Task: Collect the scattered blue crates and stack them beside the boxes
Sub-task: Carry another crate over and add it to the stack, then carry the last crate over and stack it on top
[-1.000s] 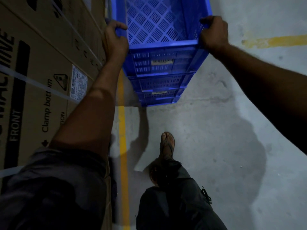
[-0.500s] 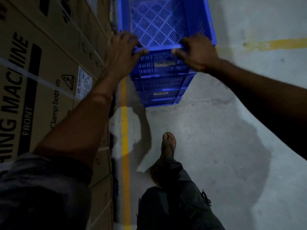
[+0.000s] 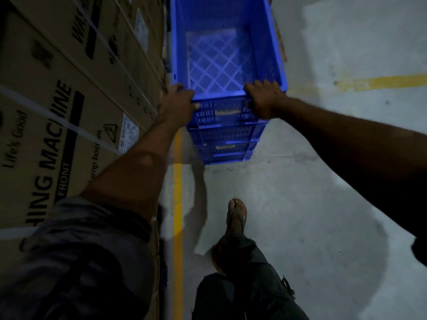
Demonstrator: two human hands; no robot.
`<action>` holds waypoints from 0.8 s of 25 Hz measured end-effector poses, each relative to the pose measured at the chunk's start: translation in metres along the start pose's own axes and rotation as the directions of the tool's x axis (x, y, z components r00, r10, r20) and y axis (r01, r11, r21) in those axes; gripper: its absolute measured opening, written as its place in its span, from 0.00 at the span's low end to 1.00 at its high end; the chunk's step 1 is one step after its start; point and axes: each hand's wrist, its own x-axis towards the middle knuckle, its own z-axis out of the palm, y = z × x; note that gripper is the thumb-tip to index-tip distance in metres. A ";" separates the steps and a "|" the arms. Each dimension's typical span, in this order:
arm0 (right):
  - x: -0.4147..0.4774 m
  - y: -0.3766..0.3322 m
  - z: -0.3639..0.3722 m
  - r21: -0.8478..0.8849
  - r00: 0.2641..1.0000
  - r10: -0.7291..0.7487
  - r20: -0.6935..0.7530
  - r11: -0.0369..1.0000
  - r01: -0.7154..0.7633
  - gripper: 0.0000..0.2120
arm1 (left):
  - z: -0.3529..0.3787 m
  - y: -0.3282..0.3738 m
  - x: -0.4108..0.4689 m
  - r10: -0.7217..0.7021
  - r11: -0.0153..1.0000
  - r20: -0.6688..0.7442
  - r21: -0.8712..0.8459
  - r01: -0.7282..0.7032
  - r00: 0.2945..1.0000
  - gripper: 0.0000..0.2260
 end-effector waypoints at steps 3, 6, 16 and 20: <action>-0.037 0.003 -0.029 0.073 0.995 0.034 -0.094 0.997 -0.028 0.25 | -0.023 0.032 -0.030 -0.017 1.000 -0.015 0.020 0.017 1.000 0.26; -0.099 0.017 -0.050 0.307 0.948 0.190 -0.254 0.946 -0.108 0.23 | -0.042 0.093 -0.065 -0.001 1.000 -0.182 0.009 0.003 0.983 0.28; -0.325 0.209 -0.077 0.581 0.790 0.506 -0.345 0.776 -0.244 0.13 | -0.101 0.383 -0.117 0.214 0.952 -0.341 -0.135 -0.273 0.915 0.20; -0.398 0.326 -0.075 0.543 0.739 0.555 -0.383 0.782 -0.306 0.15 | -0.106 0.524 -0.084 0.296 0.916 -0.366 -0.154 -0.371 0.882 0.20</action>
